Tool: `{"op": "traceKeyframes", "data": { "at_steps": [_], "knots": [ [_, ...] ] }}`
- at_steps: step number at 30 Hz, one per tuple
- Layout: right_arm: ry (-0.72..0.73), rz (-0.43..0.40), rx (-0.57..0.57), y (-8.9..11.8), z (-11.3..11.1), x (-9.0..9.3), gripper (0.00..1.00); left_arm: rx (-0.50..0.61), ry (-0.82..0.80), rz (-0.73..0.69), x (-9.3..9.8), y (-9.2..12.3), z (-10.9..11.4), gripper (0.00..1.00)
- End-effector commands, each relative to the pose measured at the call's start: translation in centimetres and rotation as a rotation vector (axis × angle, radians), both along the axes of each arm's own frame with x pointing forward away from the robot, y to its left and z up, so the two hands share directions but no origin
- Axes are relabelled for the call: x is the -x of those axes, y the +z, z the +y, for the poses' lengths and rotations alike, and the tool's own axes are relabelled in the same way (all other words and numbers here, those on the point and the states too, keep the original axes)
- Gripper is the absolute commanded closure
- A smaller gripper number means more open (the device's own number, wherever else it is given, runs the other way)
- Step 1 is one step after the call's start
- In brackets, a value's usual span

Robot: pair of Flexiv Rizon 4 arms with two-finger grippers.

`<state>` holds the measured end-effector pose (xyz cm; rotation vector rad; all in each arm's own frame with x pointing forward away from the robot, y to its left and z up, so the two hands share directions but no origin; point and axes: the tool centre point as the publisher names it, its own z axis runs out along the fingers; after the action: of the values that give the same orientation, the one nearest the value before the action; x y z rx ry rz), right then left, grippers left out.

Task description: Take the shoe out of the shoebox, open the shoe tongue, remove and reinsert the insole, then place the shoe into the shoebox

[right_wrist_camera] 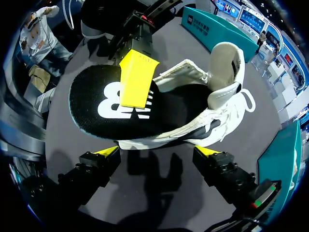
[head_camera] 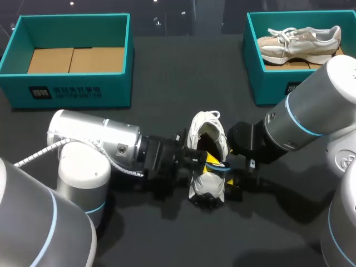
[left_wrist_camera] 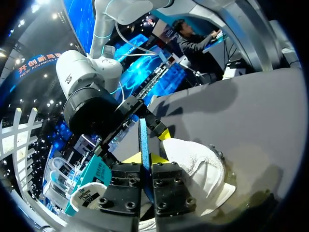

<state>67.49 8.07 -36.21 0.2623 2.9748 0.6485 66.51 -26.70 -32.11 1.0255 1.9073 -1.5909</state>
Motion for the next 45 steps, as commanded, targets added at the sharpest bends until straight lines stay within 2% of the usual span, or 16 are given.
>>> {"op": "traceKeyframes", "data": {
  "at_steps": [1,12,16,20,22,23,25,28,34,40,43,45],
  "knots": [
    [-0.002,-0.003,0.002,0.0,0.0,0.2,0.00,-0.004,0.000,-0.015,-0.5,-1.1,-0.1,1.00],
    [-0.002,-0.003,0.002,0.0,0.0,0.2,0.00,-0.016,0.016,-0.169,-2.6,-2.5,0.6,1.00],
    [-0.002,-0.003,0.002,0.0,0.0,0.2,0.00,-0.016,0.027,-0.182,-2.8,-2.6,0.6,1.00],
    [-0.002,-0.003,0.002,0.0,0.0,0.2,0.00,0.032,0.037,-0.116,-2.3,-1.9,0.5,1.00],
    [-0.002,-0.003,0.002,0.0,0.0,0.2,0.00,0.050,0.041,-0.082,-1.9,-1.2,0.4,0.76],
    [-0.002,-0.003,0.002,0.0,0.0,0.2,0.00,0.063,0.043,-0.063,-1.7,-0.9,0.4,0.71],
    [-0.002,-0.003,0.002,0.0,0.0,0.2,0.00,0.083,0.050,-0.030,-1.3,-0.2,0.4,0.63],
    [-0.002,-0.003,0.002,0.0,0.0,0.2,0.00,0.098,0.064,0.014,-0.6,0.5,0.3,0.60],
    [-0.002,-0.003,0.002,0.0,0.0,0.2,0.00,0.063,0.078,0.053,0.0,1.0,0.4,0.60],
    [-0.002,-0.003,0.002,0.0,0.0,0.2,0.00,0.012,0.121,0.083,-0.1,0.5,0.6,0.63],
    [-0.002,-0.003,0.002,0.0,0.0,0.2,0.00,-0.022,0.138,0.113,-0.1,0.3,0.8,0.67],
    [-0.002,-0.003,0.002,0.0,0.0,0.2,0.00,-0.047,0.142,0.124,-0.2,-0.2,0.8,0.67]
  ]
}}
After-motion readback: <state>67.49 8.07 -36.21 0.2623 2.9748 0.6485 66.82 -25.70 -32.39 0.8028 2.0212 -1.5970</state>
